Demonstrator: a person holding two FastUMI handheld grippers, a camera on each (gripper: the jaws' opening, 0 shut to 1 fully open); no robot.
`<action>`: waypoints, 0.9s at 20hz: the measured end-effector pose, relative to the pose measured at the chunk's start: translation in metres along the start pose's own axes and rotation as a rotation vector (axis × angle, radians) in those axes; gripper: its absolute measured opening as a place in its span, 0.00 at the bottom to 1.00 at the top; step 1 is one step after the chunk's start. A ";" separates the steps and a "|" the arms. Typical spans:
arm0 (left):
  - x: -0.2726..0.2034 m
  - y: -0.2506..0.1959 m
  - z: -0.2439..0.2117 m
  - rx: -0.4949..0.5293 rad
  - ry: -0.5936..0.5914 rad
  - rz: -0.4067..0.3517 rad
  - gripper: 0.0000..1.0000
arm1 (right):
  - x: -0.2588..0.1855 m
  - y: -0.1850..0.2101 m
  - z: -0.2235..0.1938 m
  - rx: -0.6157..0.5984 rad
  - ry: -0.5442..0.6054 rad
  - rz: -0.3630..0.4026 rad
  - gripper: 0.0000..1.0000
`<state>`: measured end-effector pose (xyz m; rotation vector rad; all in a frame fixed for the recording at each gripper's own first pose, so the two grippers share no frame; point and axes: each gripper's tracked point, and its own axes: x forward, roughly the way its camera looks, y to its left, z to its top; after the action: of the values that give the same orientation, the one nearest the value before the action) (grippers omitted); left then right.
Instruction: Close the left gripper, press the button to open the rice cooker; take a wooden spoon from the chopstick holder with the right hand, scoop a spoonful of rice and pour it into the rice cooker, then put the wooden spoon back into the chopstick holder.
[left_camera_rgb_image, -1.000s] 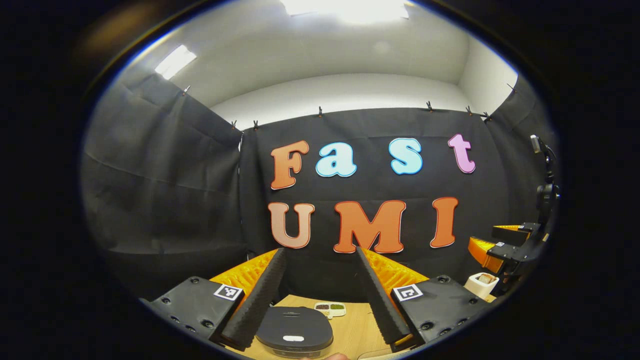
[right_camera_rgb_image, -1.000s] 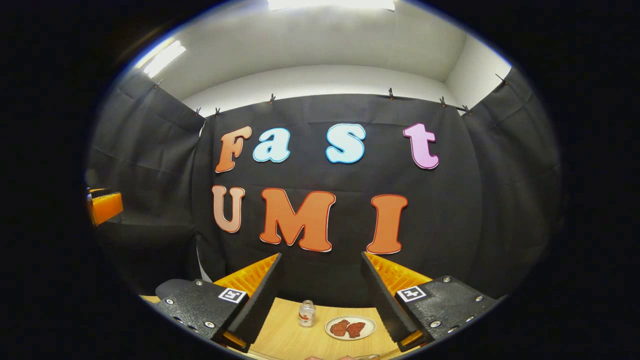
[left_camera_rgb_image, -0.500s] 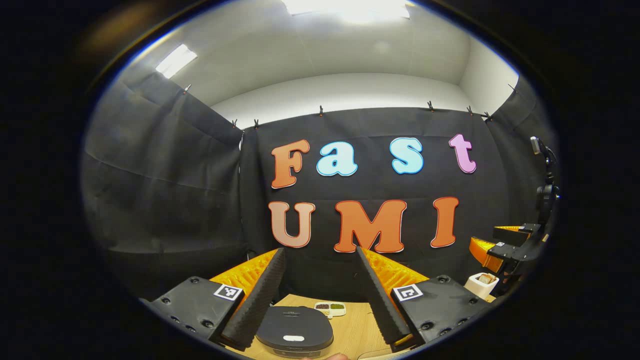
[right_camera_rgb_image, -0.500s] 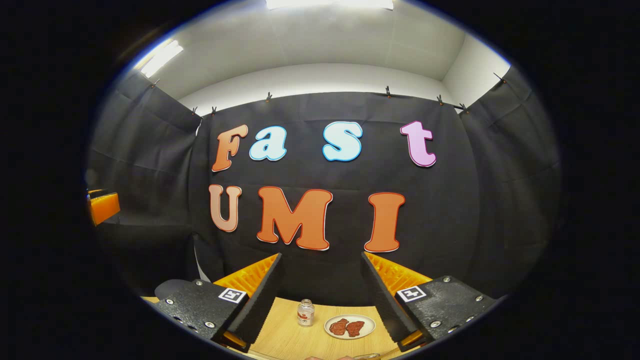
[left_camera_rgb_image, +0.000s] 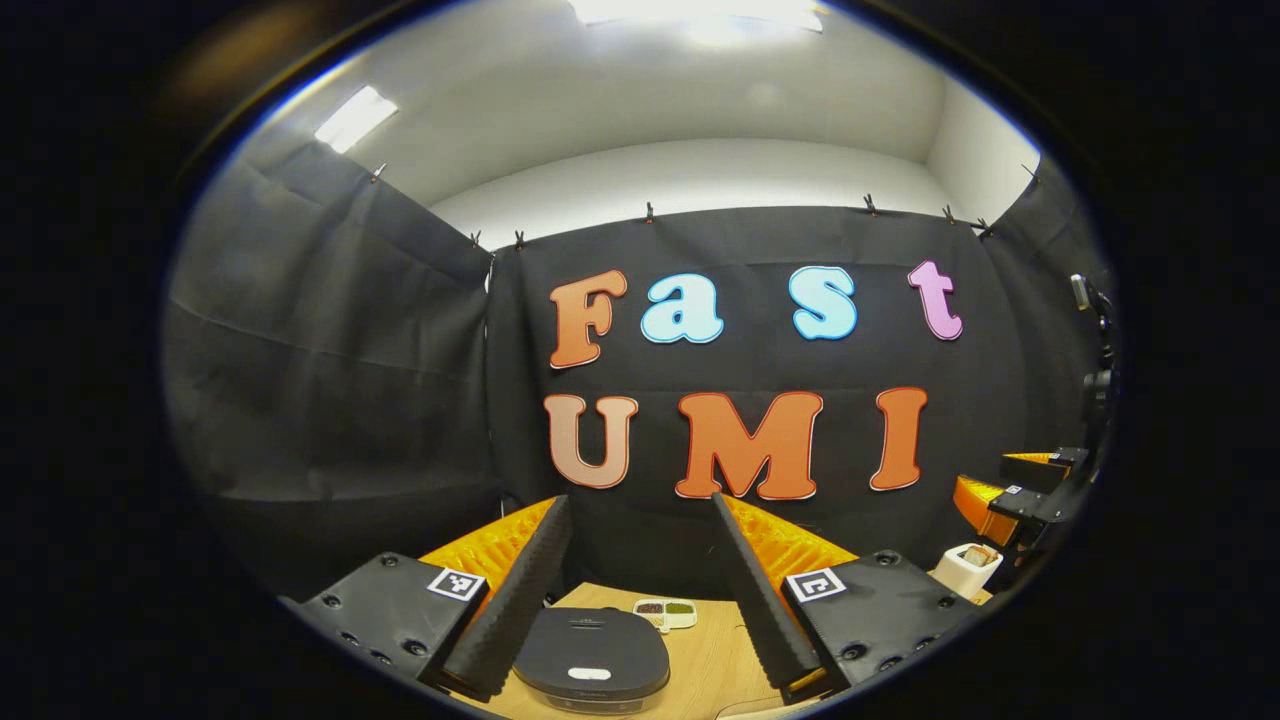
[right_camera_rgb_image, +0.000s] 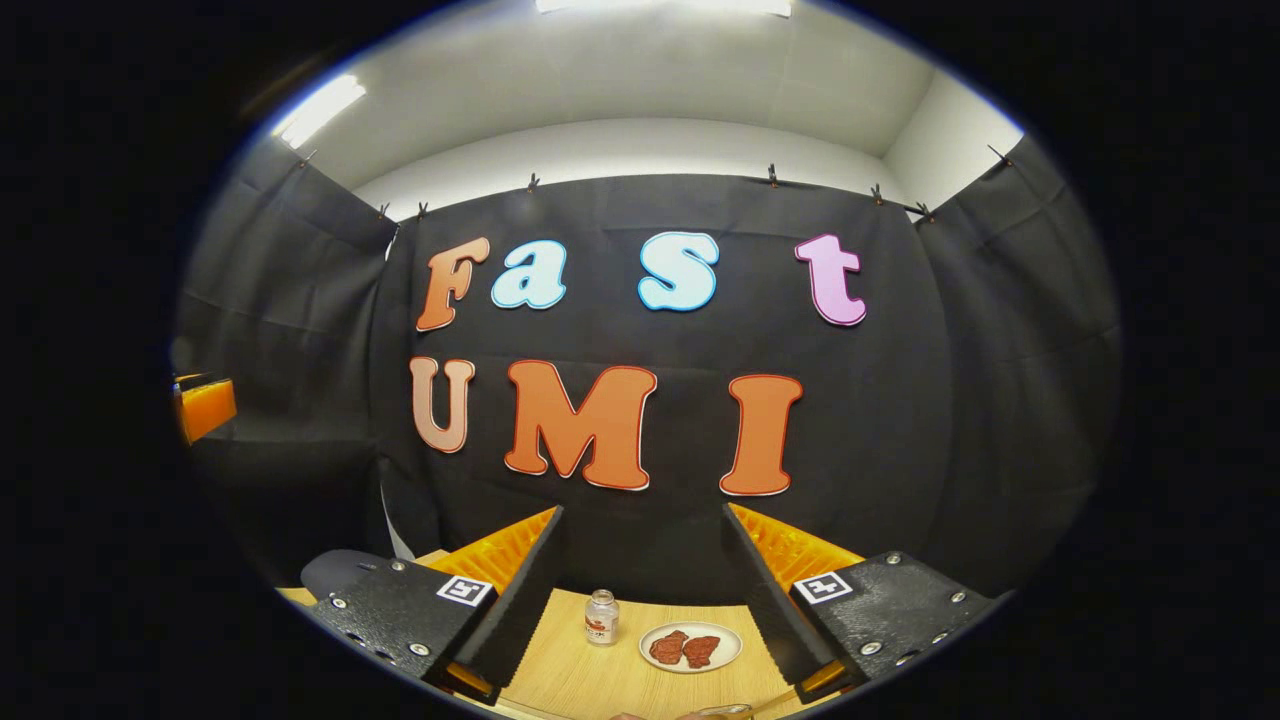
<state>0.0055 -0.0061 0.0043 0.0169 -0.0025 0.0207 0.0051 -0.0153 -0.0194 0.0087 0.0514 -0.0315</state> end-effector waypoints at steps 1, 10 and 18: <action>0.001 0.000 0.001 0.000 0.000 -0.001 0.90 | 0.001 -0.002 -0.001 0.000 0.003 -0.003 0.94; 0.017 0.008 -0.030 0.014 0.090 0.025 0.14 | 0.007 -0.008 -0.010 -0.011 0.017 -0.015 0.94; 0.045 0.039 -0.121 -0.043 0.461 0.089 0.06 | 0.013 -0.029 -0.020 -0.023 0.037 -0.062 0.94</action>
<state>0.0497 0.0360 -0.1159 -0.0310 0.4569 0.1132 0.0161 -0.0450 -0.0405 -0.0154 0.0895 -0.0922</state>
